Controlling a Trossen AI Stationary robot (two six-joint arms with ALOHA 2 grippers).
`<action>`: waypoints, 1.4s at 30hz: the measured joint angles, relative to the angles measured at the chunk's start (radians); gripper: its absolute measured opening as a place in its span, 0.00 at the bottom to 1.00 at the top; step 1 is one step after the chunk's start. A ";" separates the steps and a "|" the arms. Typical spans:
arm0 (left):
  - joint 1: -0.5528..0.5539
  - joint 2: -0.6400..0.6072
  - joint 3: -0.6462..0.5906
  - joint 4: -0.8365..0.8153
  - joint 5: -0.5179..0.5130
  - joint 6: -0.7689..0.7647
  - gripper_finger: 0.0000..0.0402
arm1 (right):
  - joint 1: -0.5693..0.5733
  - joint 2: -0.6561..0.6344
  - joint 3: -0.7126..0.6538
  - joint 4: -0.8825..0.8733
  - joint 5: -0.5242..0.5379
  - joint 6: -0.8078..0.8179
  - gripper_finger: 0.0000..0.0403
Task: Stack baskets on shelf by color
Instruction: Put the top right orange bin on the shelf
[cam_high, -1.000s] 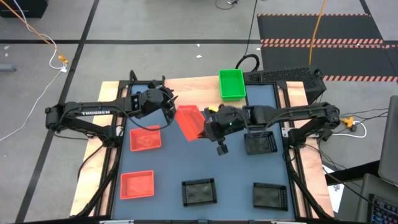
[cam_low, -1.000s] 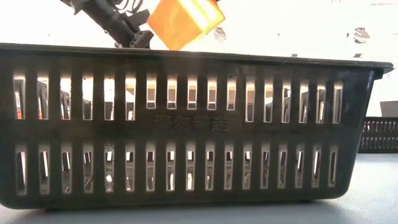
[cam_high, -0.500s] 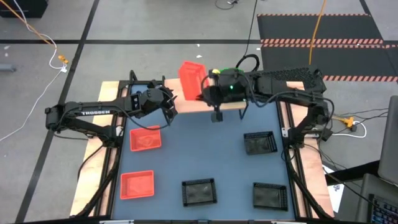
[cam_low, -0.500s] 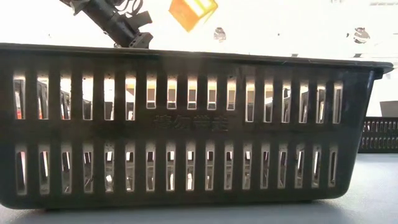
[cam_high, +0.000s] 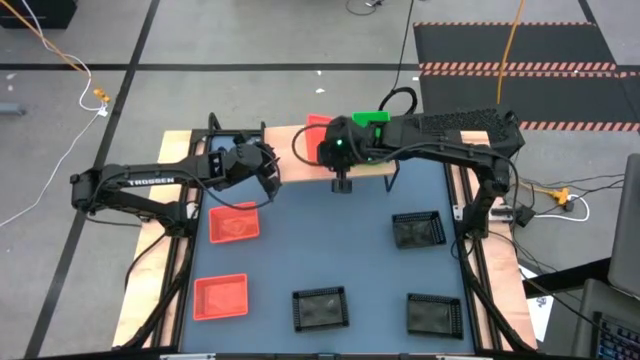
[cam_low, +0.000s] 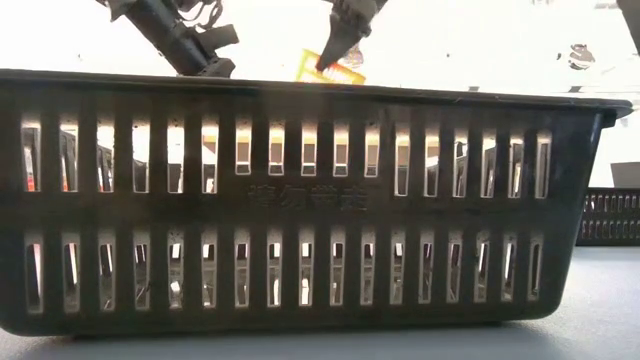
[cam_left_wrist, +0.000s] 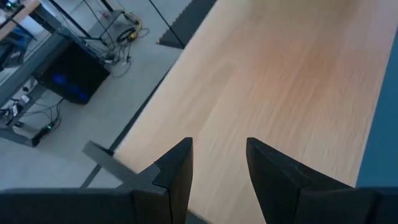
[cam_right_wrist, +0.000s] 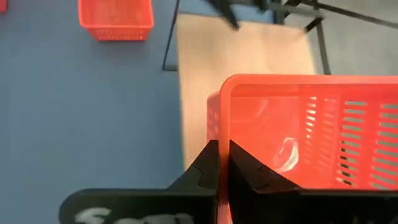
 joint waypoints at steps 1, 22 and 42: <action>0.002 -0.006 0.000 0.001 -0.001 0.001 0.38 | 0.001 0.000 -0.024 0.015 0.000 0.008 0.00; 0.036 -0.046 0.001 -0.032 -0.001 0.055 0.38 | -0.088 0.000 -0.239 0.190 0.047 0.069 0.05; 0.080 -0.046 0.001 -0.077 0.000 0.024 0.38 | -0.064 -0.012 -0.239 0.247 -0.082 0.073 0.17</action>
